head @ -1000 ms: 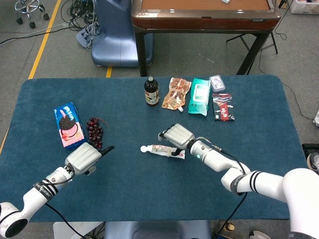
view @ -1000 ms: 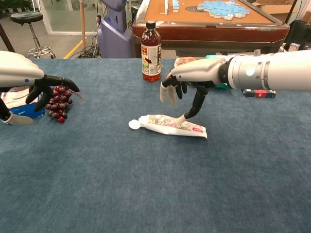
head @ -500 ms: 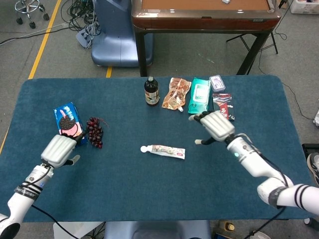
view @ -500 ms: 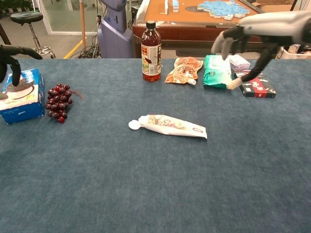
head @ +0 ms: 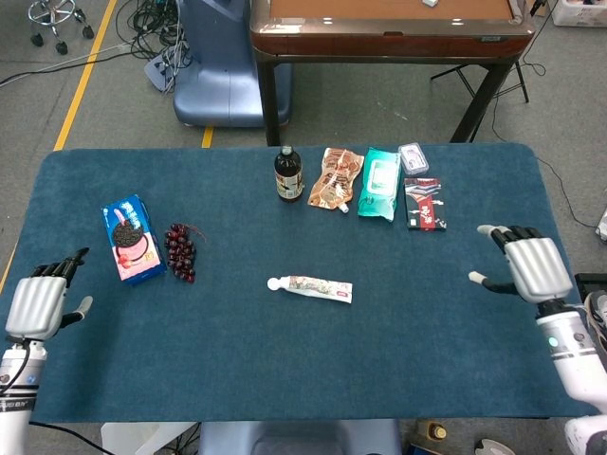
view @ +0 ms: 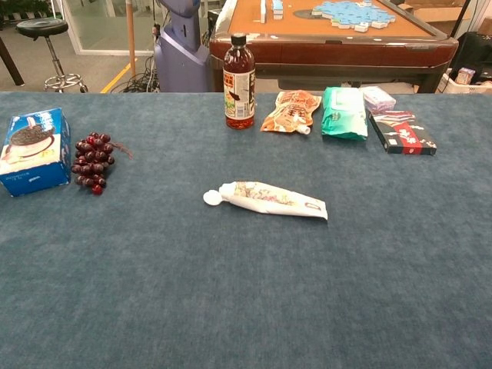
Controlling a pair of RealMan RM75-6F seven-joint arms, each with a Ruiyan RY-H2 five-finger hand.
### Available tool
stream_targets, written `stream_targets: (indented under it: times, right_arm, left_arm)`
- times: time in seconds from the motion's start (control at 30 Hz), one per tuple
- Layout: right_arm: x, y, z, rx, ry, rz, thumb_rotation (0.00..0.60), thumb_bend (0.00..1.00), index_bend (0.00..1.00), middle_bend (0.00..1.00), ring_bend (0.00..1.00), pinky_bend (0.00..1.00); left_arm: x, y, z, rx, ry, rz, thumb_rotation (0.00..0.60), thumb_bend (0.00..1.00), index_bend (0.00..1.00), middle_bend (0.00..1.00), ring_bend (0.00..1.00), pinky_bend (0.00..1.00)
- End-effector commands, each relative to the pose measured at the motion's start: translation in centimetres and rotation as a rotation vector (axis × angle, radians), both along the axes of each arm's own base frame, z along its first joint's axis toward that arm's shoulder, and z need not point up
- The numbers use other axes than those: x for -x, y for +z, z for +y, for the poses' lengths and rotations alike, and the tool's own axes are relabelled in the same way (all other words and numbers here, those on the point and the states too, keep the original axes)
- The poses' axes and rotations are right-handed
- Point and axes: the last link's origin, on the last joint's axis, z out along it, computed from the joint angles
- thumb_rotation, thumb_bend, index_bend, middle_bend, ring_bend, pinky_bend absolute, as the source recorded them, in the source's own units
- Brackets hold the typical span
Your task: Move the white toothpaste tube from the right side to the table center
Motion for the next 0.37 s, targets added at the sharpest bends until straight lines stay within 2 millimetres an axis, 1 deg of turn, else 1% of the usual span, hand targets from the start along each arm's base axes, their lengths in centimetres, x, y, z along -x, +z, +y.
stream_targets:
  times: [0.03, 0.07, 0.17, 0.27, 0.37]
  right_arm:
    - [2.3, 0.1, 4.2, 0.062, -0.050, -0.016, 0.600, 0.18, 0.30, 0.37, 0.29, 0.29]
    - [2.8, 0.2, 5.0, 0.075, -0.067, -0.028, 0.600, 0.18, 0.30, 0.38, 0.30, 0.29]
    - [3.5, 0.3, 6.8, 0.096, -0.101, -0.033, 0.600, 0.18, 0.32, 0.40, 0.30, 0.29]
    - [3.8, 0.4, 8.0, 0.114, -0.121, -0.049, 0.600, 0.18, 0.32, 0.41, 0.31, 0.29]
    - [3.8, 0.7, 8.5, 0.126, -0.125, -0.053, 0.600, 0.18, 0.33, 0.42, 0.31, 0.29]
  left_arm:
    - [0.9, 0.2, -2.0, -0.061, 0.029, 0.006, 0.600, 0.26, 0.15, 0.27, 0.32, 0.28]
    - [1.0, 0.3, -2.5, -0.070, 0.036, 0.003, 0.600, 0.26, 0.15, 0.27, 0.32, 0.28]
    - [1.0, 0.5, -3.7, -0.086, 0.042, -0.001, 0.600, 0.26, 0.15, 0.27, 0.32, 0.28]
    - [0.8, 0.6, -4.6, -0.095, 0.037, 0.001, 0.600, 0.26, 0.15, 0.27, 0.32, 0.28]
    - [0.6, 0.6, -5.0, -0.098, 0.032, 0.001, 0.600, 0.26, 0.15, 0.27, 0.32, 0.27]
